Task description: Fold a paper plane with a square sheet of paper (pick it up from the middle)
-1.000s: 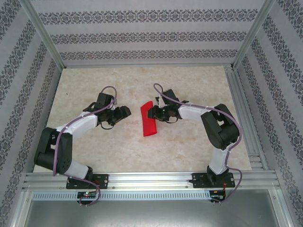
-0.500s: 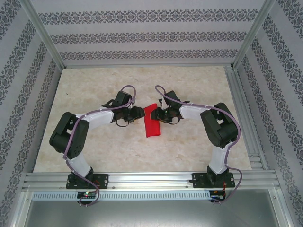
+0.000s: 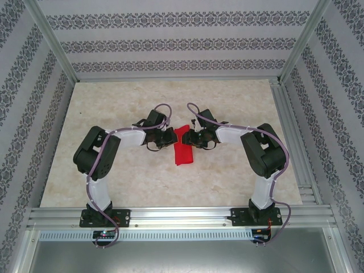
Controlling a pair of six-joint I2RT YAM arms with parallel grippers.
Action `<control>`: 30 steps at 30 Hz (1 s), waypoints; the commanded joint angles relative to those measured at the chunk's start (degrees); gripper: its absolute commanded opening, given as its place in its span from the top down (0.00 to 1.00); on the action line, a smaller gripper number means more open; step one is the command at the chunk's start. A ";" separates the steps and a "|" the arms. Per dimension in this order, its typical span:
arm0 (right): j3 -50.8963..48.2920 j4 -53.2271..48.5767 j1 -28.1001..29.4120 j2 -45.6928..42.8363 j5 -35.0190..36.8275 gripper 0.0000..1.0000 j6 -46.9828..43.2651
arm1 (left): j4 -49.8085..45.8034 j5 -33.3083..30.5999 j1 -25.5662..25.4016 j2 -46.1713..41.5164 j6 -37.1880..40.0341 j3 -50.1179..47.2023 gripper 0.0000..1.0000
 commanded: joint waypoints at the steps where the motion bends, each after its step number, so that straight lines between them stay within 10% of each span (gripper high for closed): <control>1: -0.72 0.68 -0.60 -0.80 -0.84 0.59 0.96 | -0.16 1.32 -0.88 1.88 0.57 1.45 0.97; 30: 6.53 -14.16 1.72 -0.41 6.13 0.35 -7.54 | -9.72 -1.64 -1.80 5.38 4.37 7.42 0.96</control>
